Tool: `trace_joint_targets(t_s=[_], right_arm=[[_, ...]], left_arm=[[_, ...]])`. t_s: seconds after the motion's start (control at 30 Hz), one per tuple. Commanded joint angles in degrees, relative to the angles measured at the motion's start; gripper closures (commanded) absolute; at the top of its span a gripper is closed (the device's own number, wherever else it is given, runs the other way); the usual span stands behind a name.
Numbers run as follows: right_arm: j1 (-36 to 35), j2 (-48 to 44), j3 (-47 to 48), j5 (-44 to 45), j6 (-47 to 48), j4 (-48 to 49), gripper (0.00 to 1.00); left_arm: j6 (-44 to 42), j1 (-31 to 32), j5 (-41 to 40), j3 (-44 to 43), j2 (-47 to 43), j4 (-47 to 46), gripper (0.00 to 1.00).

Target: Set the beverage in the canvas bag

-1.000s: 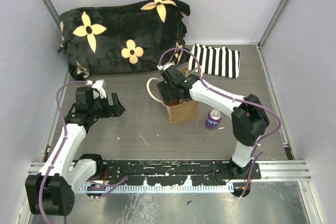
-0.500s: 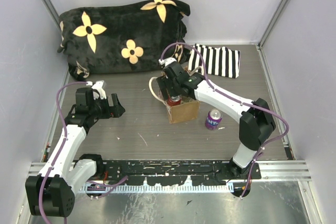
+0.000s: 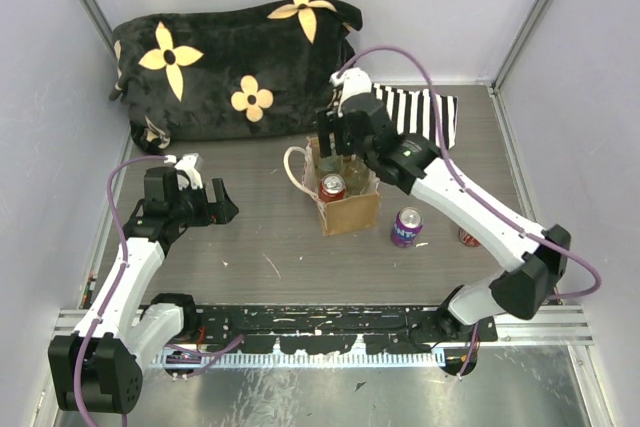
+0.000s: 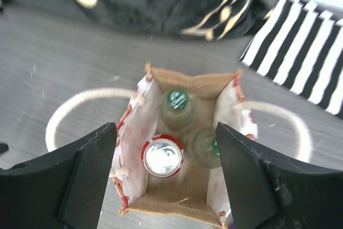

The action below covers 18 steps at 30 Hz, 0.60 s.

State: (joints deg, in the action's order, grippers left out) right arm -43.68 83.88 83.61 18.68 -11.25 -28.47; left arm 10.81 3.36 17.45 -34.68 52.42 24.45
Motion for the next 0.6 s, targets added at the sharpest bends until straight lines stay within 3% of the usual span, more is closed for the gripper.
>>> trace_joint_targets(t_s=[0.0,0.1,0.27,0.57], right_arm=[[0.8,-5.3,7.7,10.9,-0.9,-5.2,0.18],[2.7,-8.5,7.6,13.1,-5.5,-15.5,0.15],[7.9,-17.3,-4.3,9.8,-13.0,-24.9,0.14],[15.6,-20.2,-17.2,1.5,-16.3,-29.2,0.12]], left_arm=[[0.1,-0.3,1.1,0.5,-0.8,-0.9,0.02],[0.0,-0.2,1.1,0.6,-1.2,-0.9,0.02],[-0.1,-0.3,1.4,0.5,-0.9,-0.9,0.02],[-0.4,-0.3,1.8,0.2,-0.2,-0.5,0.02]])
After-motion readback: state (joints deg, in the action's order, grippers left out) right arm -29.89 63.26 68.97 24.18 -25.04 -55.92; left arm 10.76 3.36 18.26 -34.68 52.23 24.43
